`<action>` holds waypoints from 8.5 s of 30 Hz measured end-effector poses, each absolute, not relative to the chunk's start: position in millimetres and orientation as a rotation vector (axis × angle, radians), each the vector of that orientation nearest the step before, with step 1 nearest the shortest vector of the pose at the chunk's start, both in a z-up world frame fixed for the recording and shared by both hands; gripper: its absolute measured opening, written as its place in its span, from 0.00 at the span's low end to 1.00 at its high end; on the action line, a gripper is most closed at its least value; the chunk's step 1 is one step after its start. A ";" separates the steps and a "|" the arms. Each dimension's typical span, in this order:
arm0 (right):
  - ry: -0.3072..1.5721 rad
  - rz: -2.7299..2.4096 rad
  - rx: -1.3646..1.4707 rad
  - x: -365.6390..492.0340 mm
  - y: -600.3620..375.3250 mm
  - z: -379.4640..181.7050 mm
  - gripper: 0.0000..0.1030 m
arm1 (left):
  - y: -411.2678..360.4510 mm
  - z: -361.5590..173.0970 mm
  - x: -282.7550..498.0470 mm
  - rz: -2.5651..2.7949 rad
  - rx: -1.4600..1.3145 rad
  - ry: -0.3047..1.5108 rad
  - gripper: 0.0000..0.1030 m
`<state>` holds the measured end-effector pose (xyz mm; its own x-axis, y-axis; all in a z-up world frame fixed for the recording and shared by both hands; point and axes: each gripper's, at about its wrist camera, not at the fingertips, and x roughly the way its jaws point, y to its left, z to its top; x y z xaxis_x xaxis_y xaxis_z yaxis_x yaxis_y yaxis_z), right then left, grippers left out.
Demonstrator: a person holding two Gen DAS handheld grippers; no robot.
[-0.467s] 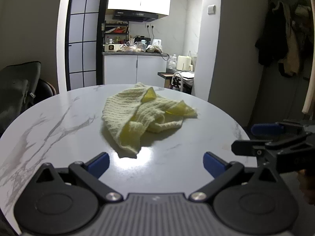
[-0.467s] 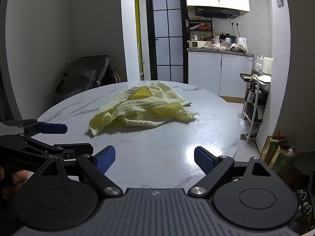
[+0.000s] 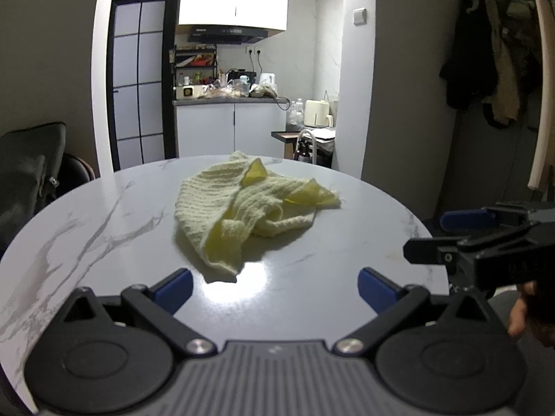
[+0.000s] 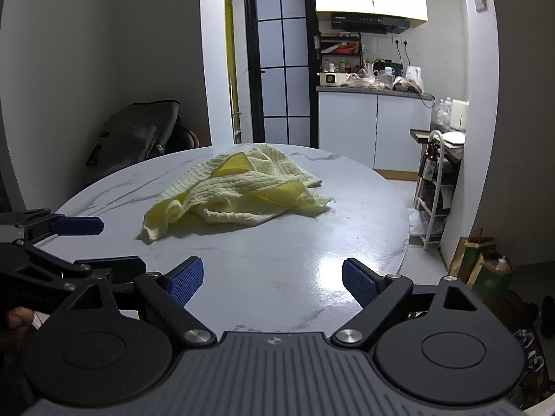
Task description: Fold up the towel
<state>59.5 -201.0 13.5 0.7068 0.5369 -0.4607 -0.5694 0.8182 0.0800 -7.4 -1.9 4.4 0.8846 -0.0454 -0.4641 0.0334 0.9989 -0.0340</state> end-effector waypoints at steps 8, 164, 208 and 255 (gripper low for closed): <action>0.500 0.619 -0.093 58.7 -200.1 14.9 0.87 | -5.2 2.7 -5.5 -0.048 -0.022 0.491 1.00; 0.580 0.741 -0.320 213.5 -141.0 -0.6 0.03 | 60.5 -3.2 52.1 0.158 -0.067 0.598 0.04; 0.116 0.714 -0.287 112.0 -195.8 175.6 0.02 | 29.0 134.8 -27.5 0.178 -0.059 0.226 0.02; -0.157 0.687 -0.247 -15.3 -252.3 263.0 0.02 | -49.7 217.7 -133.6 0.253 0.127 0.008 0.02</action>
<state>-15.3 -252.3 263.0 0.7630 0.6434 0.0619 -0.6063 0.7456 -0.2766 -133.6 -49.7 217.7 0.9683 0.2498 0.0078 -0.2488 0.9603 0.1260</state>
